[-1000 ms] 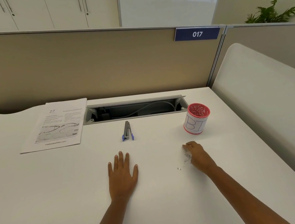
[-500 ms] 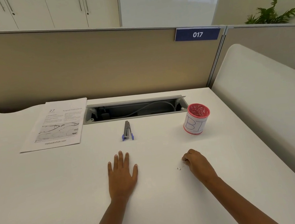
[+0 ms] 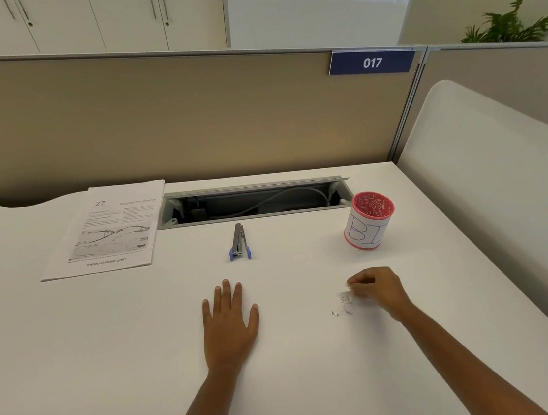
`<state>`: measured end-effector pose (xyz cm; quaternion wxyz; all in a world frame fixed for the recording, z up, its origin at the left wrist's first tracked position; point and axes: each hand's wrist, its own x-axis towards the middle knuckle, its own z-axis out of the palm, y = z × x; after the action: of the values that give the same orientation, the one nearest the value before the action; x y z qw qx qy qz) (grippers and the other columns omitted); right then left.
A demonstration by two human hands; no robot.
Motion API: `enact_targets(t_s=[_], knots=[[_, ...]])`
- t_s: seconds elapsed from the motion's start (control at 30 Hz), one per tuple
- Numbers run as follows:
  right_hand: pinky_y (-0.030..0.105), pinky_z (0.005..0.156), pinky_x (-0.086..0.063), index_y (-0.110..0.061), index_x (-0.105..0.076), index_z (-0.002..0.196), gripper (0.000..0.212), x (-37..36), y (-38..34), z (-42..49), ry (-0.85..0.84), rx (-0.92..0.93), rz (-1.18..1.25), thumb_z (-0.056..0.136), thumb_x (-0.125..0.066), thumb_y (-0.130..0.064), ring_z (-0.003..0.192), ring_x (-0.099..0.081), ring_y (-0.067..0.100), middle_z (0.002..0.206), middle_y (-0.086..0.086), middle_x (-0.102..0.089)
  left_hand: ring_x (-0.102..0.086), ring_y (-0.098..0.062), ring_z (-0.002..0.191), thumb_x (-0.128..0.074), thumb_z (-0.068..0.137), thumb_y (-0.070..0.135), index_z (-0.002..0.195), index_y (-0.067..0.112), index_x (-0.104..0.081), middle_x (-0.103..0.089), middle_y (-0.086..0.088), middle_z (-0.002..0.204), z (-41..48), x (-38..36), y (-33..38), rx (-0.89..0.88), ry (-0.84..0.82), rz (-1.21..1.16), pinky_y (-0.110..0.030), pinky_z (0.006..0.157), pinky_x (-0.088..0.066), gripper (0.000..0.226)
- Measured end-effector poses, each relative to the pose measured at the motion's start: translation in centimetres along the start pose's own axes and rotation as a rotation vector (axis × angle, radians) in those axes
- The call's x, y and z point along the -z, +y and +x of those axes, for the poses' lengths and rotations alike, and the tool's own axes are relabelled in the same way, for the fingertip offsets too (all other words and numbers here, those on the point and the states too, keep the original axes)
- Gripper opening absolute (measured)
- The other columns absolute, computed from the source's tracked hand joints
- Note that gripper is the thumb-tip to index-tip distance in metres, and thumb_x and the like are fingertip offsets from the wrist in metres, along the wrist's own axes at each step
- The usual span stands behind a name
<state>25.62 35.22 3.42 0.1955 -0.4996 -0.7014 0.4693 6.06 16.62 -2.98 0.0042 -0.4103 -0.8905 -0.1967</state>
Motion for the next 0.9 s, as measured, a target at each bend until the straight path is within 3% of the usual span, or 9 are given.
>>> enact_targets(t_s=[0.13, 0.2, 0.47, 0.67, 0.8, 0.9], knots=[[0.009, 0.057, -0.054, 0.013, -0.063, 0.098, 0.021, 2.1, -2.1, 1.9, 0.054, -0.024, 0.336, 0.077, -0.061, 0.011, 0.066, -0.058, 0.018, 0.079, 0.011, -0.064, -0.043, -0.030, 0.128, -0.023, 0.083, 0.045, 0.130, 0.009, -0.049, -0.044, -0.013, 0.140, 0.0, 0.1, 0.1, 0.009, -0.029, 0.016, -0.034, 0.106, -0.006, 0.065], [0.011, 0.059, -0.054, 0.015, -0.060, 0.104, 0.027, 3.2, -3.7, 3.2, 0.110, 0.012, 0.393, 0.077, -0.061, 0.010, 0.073, -0.059, 0.023, 0.089, 0.015, -0.063, -0.049, -0.031, 0.123, -0.028, 0.083, 0.043, 0.126, 0.008, -0.053, -0.050, -0.015, 0.135, 0.1, 0.0, 0.1, 0.007, -0.022, 0.020, -0.035, 0.104, -0.010, 0.061], [0.041, 0.089, -0.053, 0.005, -0.068, 0.098, 0.021, 6.3, -9.3, 7.8, 0.480, 0.169, 0.100, 0.078, -0.063, 0.001, 0.086, -0.062, 0.026, 0.101, 0.021, -0.069, -0.055, -0.032, 0.117, -0.032, 0.082, 0.041, 0.121, 0.008, -0.058, -0.055, -0.016, 0.130, 0.1, 0.1, 0.0, 0.002, -0.017, 0.047, -0.037, 0.101, -0.016, 0.058], [0.036, 0.098, -0.044, 0.006, -0.062, 0.111, 0.029, 5.0, -9.2, 7.7, 0.485, 0.163, -0.099, 0.088, -0.044, 0.003, 0.114, -0.055, 0.034, 0.120, 0.023, -0.061, -0.058, -0.030, 0.112, -0.033, 0.080, 0.040, 0.118, 0.008, -0.061, -0.059, -0.015, 0.125, 0.1, 0.2, 0.2, 0.001, -0.020, 0.072, -0.038, 0.099, -0.019, 0.056], [0.028, 0.085, -0.044, 0.003, -0.066, 0.103, 0.029, 2.8, -7.1, 5.6, 0.508, 0.259, -0.097, 0.088, -0.041, 0.002, 0.106, -0.058, 0.035, 0.113, 0.024, -0.065, -0.057, -0.031, 0.114, -0.033, 0.080, 0.040, 0.119, 0.008, -0.060, -0.058, -0.016, 0.126, 0.2, 0.2, 0.0, 0.008, -0.013, 0.066, -0.038, 0.100, -0.018, 0.057], [0.028, 0.086, -0.044, 0.004, -0.068, 0.099, 0.028, 0.7, -4.2, 4.4, 0.357, 0.242, -0.146, 0.086, -0.043, 0.004, 0.103, -0.060, 0.035, 0.108, 0.023, -0.067, -0.054, -0.032, 0.117, -0.031, 0.082, 0.041, 0.121, 0.008, -0.058, -0.055, -0.016, 0.130, 0.2, 0.2, 0.0, 0.014, -0.018, 0.046, -0.038, 0.102, -0.015, 0.058]])
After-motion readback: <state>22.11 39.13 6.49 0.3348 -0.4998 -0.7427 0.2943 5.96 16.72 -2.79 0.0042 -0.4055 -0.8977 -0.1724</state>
